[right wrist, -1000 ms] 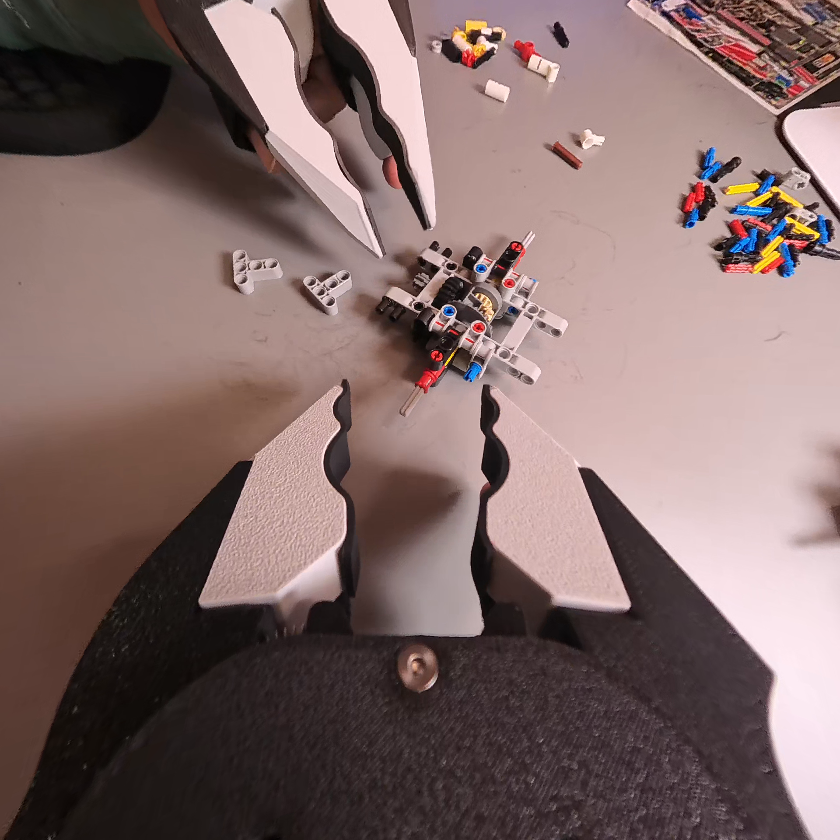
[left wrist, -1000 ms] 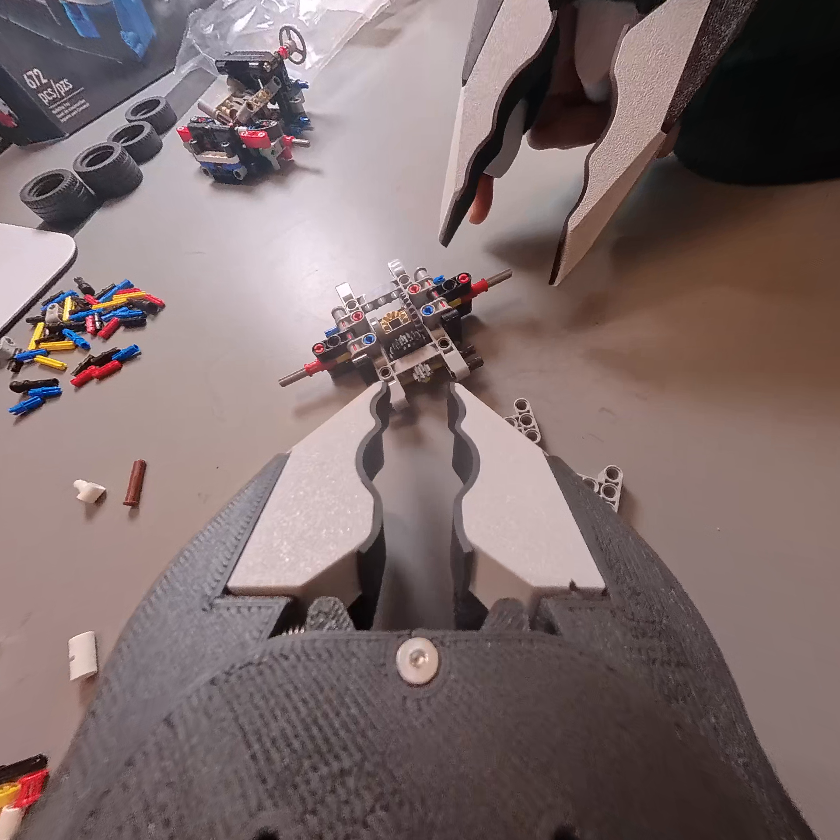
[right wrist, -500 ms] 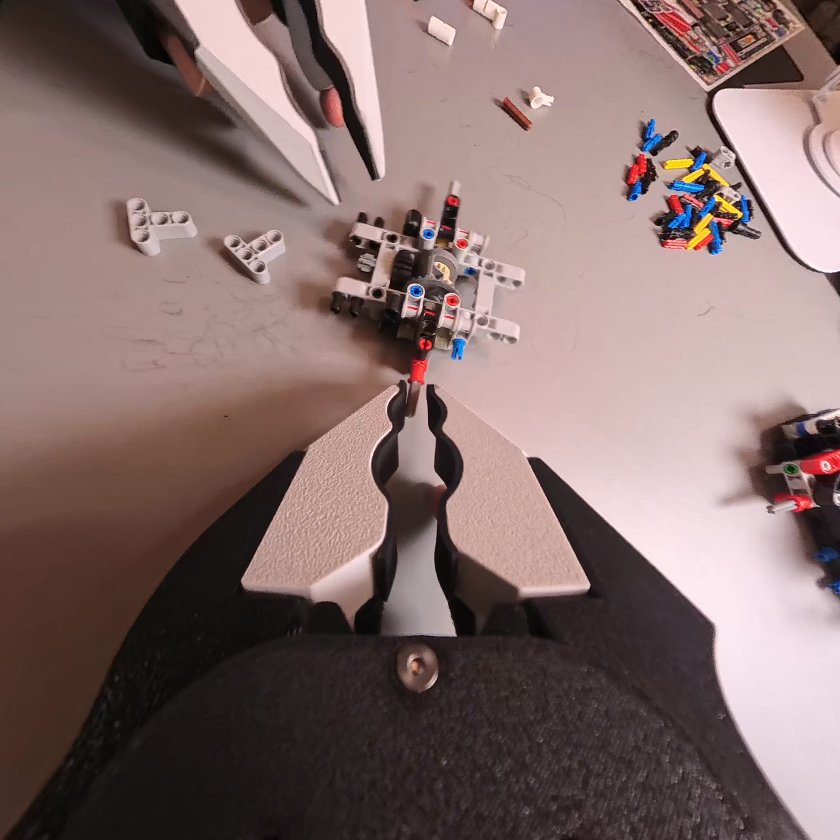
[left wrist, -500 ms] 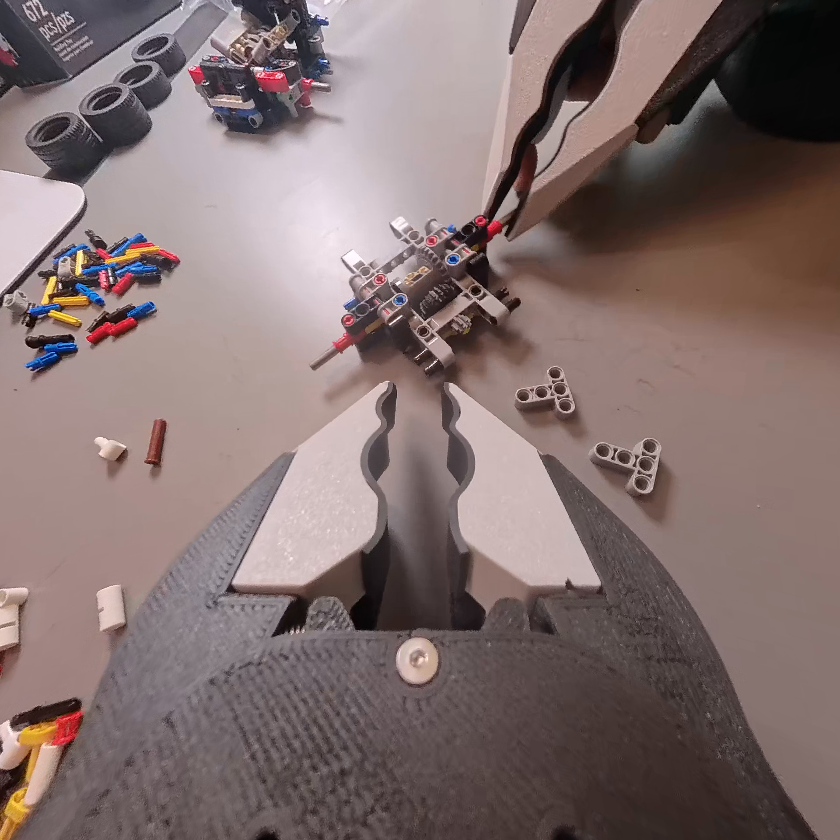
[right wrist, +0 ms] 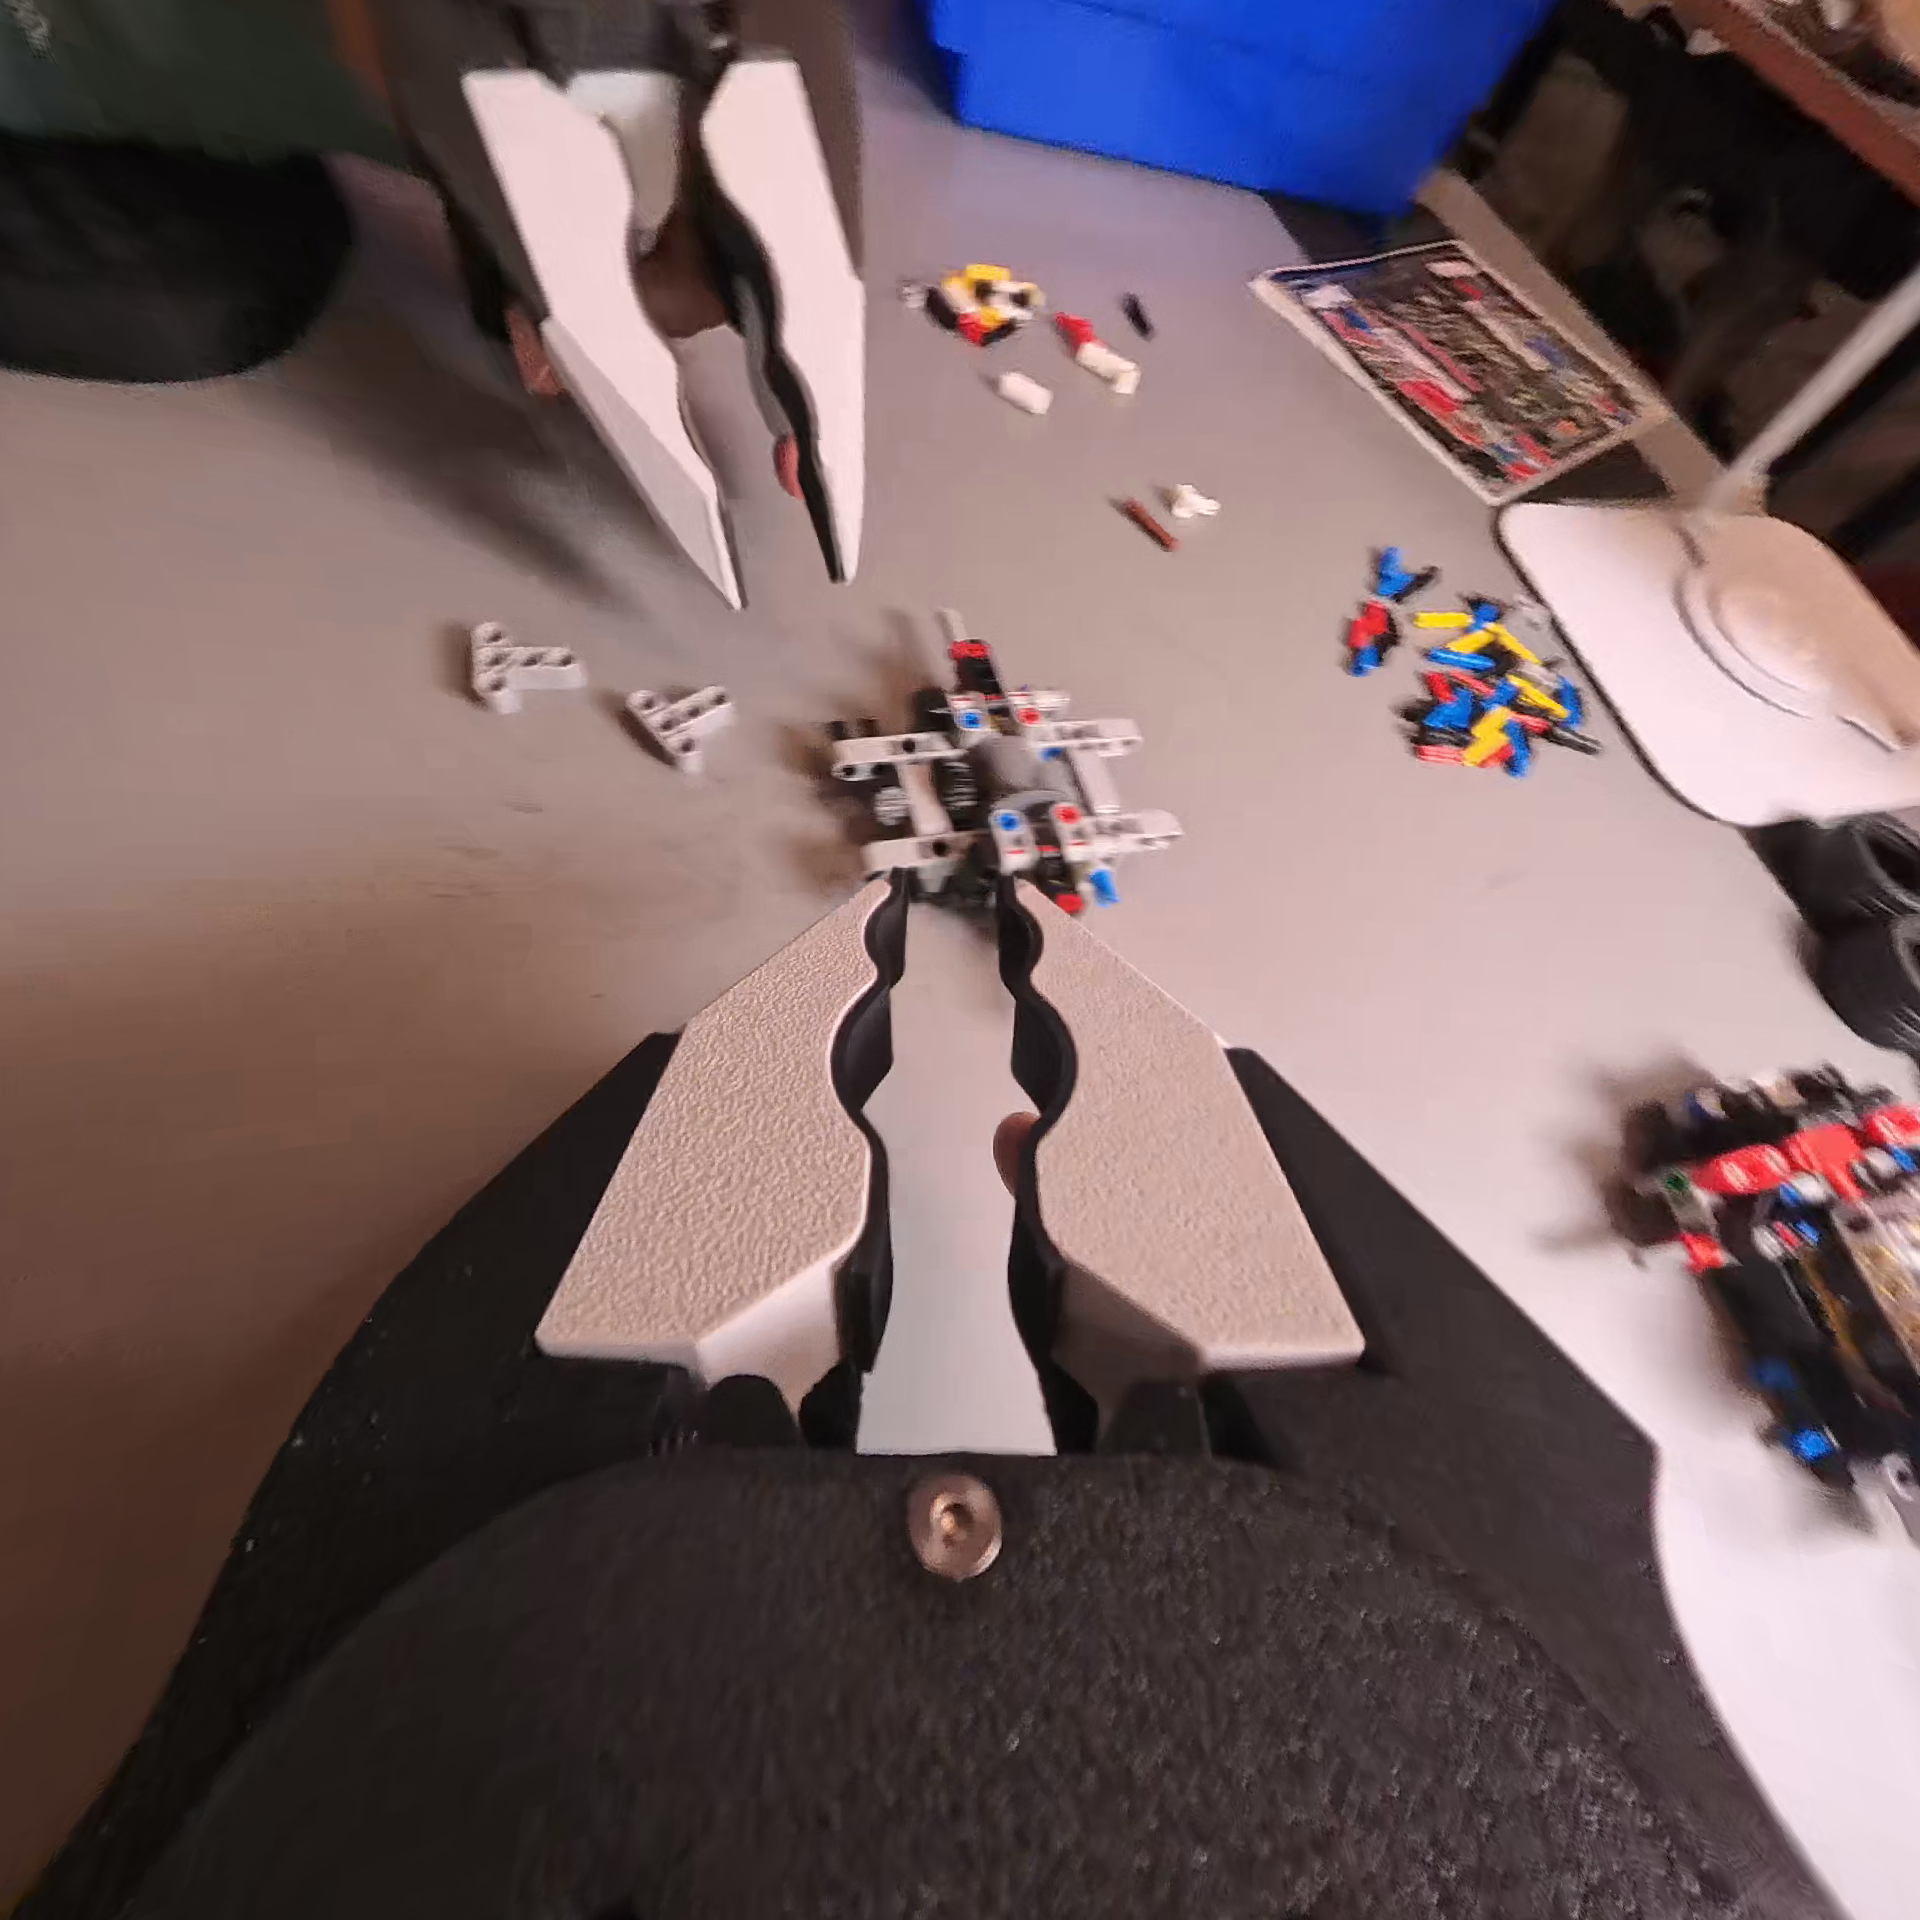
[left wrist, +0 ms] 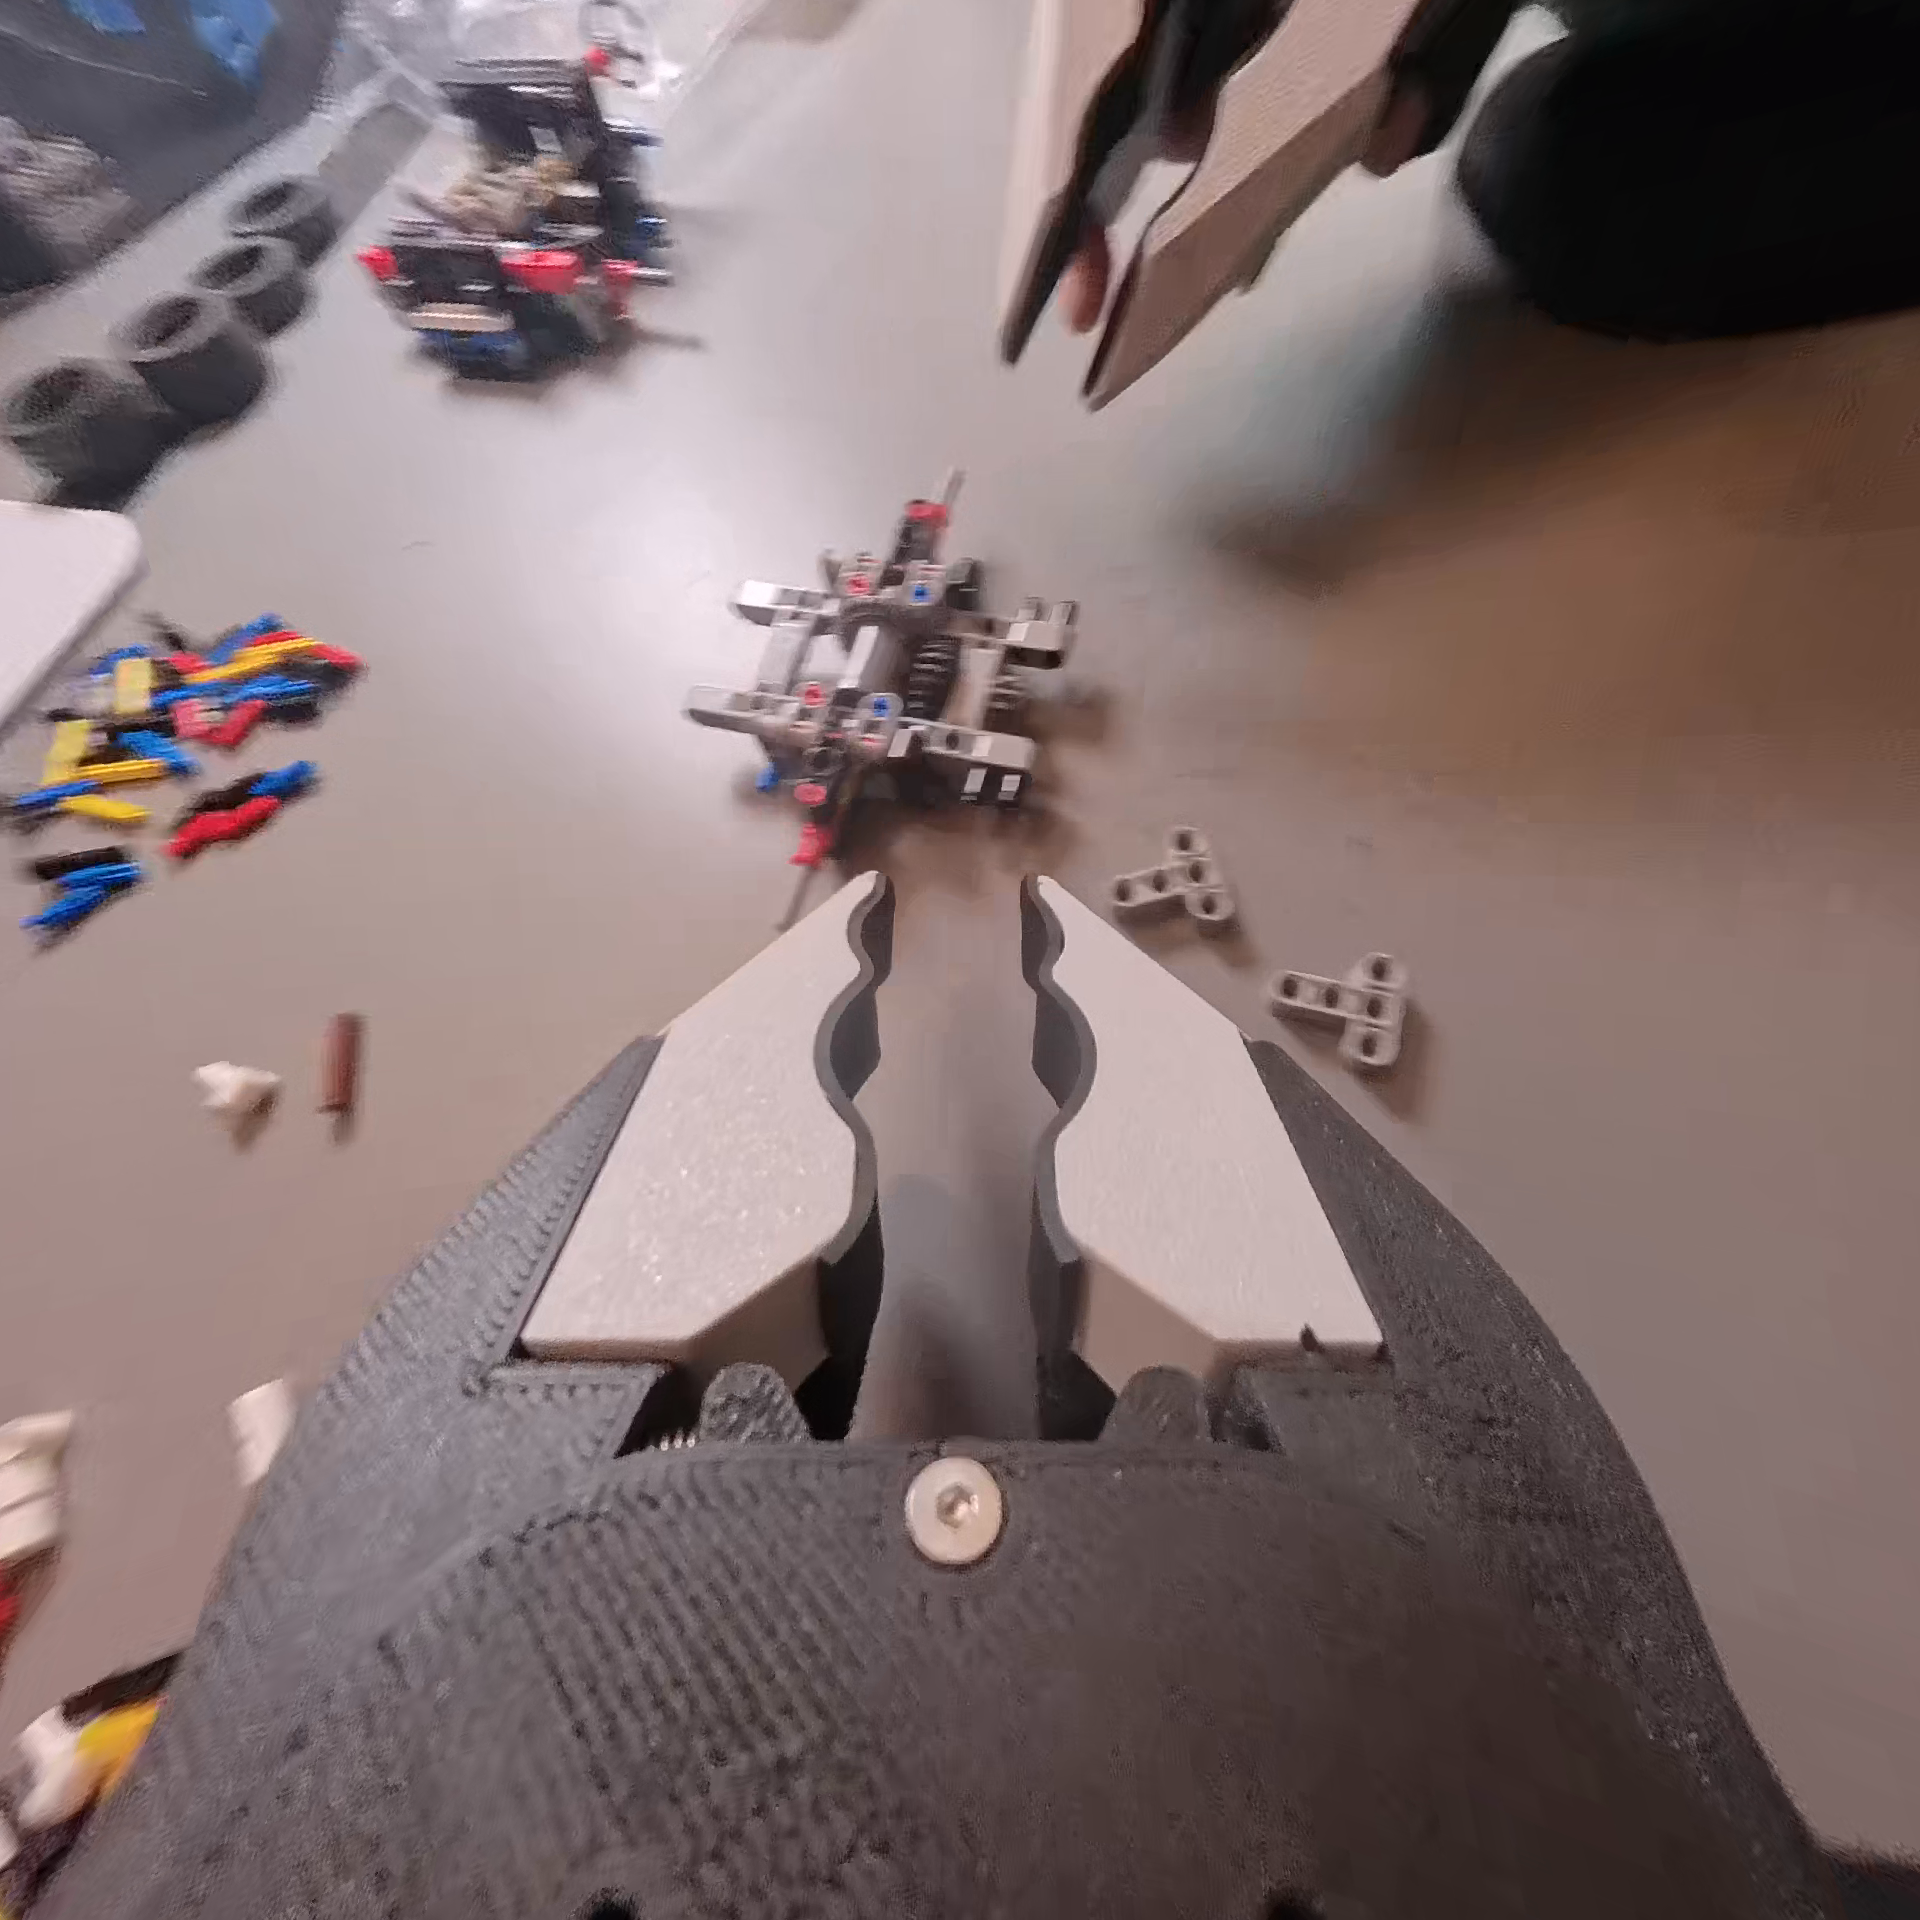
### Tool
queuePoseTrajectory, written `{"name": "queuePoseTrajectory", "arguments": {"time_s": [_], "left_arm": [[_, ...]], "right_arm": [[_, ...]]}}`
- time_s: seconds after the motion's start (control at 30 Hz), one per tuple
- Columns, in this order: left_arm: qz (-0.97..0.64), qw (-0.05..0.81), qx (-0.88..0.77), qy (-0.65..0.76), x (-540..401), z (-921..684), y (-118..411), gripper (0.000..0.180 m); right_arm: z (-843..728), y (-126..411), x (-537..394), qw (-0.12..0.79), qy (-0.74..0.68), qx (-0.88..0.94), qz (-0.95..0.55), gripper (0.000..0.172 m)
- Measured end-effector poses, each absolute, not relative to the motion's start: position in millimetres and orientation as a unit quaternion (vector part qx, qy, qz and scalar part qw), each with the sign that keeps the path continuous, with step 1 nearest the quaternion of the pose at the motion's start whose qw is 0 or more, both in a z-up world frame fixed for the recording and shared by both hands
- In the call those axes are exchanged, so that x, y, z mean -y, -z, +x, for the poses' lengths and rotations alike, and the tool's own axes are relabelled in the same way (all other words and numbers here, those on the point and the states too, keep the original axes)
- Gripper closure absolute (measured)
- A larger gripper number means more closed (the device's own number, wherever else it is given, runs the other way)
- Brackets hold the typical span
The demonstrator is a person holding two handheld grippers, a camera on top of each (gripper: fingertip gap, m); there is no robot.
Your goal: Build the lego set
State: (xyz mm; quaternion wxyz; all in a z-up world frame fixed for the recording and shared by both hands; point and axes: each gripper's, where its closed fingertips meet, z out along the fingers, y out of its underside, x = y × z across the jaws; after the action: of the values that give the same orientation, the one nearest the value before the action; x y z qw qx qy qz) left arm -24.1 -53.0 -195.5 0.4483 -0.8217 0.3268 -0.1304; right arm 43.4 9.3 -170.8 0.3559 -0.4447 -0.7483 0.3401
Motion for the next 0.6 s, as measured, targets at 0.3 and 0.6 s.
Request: {"name": "queuePoseTrajectory", "arguments": {"time_s": [0.3, 0.6], "left_arm": [[-0.832, 0.387, -0.370, 0.149, 63.9, 11.2, 217.2, 0.156], [-0.758, 0.521, -0.326, 0.217, 50.3, 25.5, 163.9, 0.157]], "right_arm": [[48.1, 192.2, 19.3, 0.299, -0.352, 0.789, -0.405, 0.151], [38.8, 167.5, 47.2, 0.320, -0.432, 0.757, -0.372, 0.150]]}}
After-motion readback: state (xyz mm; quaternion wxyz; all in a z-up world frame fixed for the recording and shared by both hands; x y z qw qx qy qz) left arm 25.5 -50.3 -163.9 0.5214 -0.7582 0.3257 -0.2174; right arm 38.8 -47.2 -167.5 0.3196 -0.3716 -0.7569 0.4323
